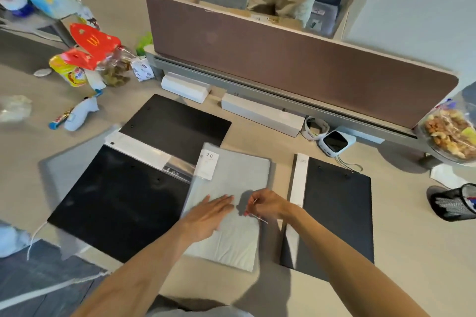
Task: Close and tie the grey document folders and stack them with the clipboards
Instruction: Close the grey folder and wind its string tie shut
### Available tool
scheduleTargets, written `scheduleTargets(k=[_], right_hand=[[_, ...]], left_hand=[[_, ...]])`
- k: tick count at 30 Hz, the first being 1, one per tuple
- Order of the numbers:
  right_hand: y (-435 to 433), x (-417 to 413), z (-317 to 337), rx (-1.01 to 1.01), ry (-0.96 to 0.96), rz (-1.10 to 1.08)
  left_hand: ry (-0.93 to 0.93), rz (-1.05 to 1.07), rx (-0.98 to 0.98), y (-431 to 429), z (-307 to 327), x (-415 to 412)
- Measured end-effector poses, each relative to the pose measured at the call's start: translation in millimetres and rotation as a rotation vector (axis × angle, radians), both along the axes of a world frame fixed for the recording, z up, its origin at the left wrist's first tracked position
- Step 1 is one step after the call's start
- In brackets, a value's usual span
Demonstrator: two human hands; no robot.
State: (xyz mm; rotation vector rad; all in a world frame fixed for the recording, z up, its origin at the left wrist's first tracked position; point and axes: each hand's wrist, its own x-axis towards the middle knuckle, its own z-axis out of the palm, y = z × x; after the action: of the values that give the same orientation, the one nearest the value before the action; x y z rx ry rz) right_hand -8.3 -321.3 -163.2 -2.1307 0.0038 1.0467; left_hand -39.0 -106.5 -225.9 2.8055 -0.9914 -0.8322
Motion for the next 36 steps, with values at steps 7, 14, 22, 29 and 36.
scheduleTargets(k=[7,14,22,29,36], right_hand=[[36,19,-29,-0.026,-0.068,0.027],[21,37,-22,-0.106,-0.094,-0.325],[2,-11,-24,-0.362,-0.356,0.015],[8,-40,-35,-0.459,-0.731,0.421],[48,-30,-38,-0.589,-0.714,0.551]], left_hand=[[-0.030,-0.005,-0.025,30,-5,4],[0.041,-0.020,-0.041,53,-1,19],[0.068,0.007,-0.057,50,7,18],[0.037,-0.001,-0.034,49,9,19],[0.036,-0.006,-0.037,50,8,20]])
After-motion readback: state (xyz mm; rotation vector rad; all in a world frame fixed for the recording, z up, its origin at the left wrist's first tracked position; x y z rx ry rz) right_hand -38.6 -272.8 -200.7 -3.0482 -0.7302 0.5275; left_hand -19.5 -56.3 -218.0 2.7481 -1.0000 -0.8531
